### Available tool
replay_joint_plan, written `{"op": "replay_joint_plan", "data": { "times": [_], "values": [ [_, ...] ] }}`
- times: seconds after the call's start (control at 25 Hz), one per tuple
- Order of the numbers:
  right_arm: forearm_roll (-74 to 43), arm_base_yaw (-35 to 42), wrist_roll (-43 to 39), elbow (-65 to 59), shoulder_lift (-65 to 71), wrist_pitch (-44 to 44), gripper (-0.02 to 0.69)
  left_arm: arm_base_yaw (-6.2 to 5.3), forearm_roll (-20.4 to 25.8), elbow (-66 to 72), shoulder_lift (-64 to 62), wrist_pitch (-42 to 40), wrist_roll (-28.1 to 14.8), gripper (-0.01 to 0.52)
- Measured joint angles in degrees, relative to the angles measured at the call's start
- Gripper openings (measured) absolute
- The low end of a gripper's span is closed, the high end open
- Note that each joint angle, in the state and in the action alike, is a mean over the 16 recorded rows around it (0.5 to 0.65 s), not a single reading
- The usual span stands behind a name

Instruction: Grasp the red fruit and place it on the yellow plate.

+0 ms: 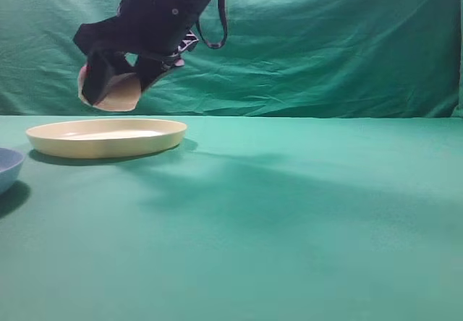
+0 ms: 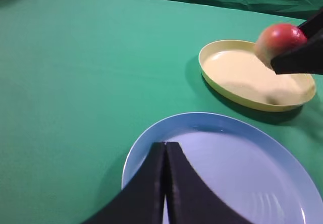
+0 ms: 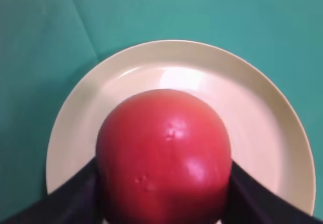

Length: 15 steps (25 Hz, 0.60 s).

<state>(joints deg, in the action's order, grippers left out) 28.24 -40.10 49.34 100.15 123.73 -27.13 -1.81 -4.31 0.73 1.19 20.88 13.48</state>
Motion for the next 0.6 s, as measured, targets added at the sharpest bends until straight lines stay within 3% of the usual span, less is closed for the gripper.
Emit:
{"op": "replay_joint_plan", "data": {
  "times": [0.16,0.6],
  "values": [
    [-1.1,1.1,-1.3,0.0,-4.5,-3.9,0.516,0.0,0.0,0.0,0.0,0.0,0.0,0.0],
    [-5.7,5.6,-13.2,-0.1,-19.7,-23.8,0.104,0.0,0.0,0.0,0.0,0.0,0.0,0.0]
  ]
}}
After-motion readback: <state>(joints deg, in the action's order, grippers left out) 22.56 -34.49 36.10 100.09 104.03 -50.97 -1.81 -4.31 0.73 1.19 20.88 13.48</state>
